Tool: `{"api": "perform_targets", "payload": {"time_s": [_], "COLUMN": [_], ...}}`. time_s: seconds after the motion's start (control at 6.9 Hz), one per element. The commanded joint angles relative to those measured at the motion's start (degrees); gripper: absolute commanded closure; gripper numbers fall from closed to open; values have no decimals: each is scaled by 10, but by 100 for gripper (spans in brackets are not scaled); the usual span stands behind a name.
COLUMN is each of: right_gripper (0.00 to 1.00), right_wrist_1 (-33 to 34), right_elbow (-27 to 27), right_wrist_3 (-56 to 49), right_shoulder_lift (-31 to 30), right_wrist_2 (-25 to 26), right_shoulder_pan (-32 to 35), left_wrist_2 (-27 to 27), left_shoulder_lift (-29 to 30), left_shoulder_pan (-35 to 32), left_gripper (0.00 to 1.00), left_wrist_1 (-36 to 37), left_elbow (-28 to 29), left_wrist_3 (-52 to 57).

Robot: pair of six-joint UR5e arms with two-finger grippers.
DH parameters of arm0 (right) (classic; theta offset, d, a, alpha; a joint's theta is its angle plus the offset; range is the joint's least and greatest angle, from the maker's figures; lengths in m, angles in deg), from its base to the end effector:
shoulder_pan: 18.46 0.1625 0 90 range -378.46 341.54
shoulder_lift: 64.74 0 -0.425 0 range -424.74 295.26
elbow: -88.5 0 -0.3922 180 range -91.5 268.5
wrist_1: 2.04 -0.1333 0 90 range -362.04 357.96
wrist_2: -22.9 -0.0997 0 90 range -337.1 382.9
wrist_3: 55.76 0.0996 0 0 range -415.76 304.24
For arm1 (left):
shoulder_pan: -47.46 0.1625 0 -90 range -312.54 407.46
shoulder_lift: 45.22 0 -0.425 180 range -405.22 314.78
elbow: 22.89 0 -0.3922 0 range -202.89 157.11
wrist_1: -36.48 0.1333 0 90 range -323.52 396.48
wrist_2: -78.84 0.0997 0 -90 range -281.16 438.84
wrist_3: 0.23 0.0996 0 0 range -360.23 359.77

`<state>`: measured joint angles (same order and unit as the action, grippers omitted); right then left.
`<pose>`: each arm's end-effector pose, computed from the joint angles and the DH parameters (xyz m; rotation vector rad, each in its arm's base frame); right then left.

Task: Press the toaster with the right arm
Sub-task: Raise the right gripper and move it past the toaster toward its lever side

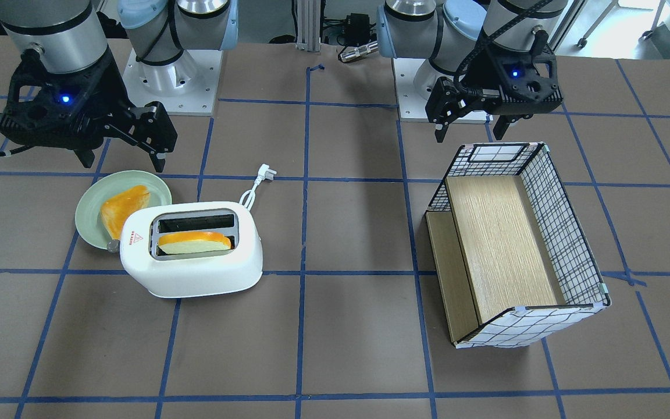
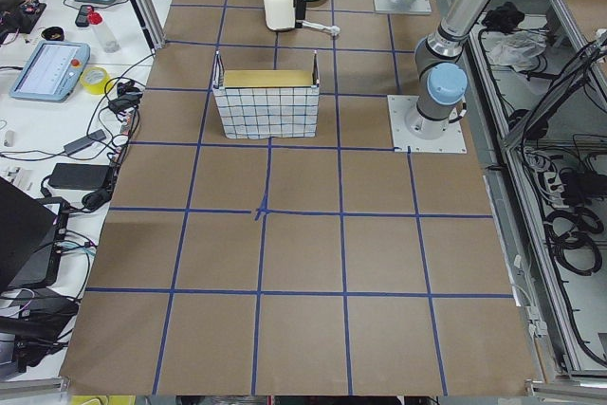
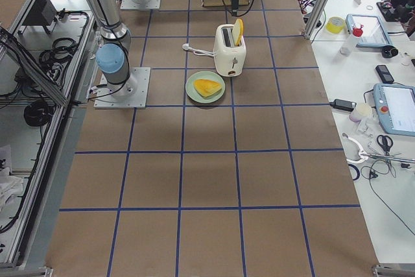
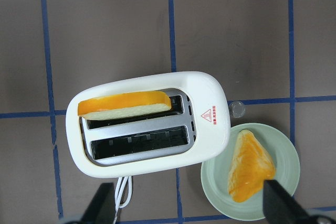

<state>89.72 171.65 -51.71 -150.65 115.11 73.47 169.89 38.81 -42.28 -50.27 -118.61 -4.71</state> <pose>0.1472 -0.5246 0.5139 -0.0598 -3.1041 0.1255 -0.1294 -0.4542 0.4936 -0.1301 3.1213 -0.0964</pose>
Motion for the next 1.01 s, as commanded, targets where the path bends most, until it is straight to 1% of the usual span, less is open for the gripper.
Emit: {"api": "perform_targets", "payload": {"time_s": [0.0, 0.58, 0.72, 0.87], "right_gripper": [0, 0, 2, 7], "right_wrist_1": [0, 2, 3, 3], "right_elbow": [0, -6, -9, -11], "right_wrist_3": [0, -4, -3, -3], "right_shoulder_lift": [-1, 1, 1, 2], "right_wrist_2": [0, 0, 0, 0], "right_shoulder_pan": [0, -7, -8, -9], "left_wrist_2": [0, 0, 0, 0], "left_shoulder_lift": [0, 0, 0, 0], "left_shoulder_pan": [0, 0, 0, 0], "left_gripper": [0, 0, 0, 0], "left_wrist_1": [0, 0, 0, 0], "left_elbow": [0, 0, 0, 0], "left_wrist_3": [0, 0, 0, 0]}}
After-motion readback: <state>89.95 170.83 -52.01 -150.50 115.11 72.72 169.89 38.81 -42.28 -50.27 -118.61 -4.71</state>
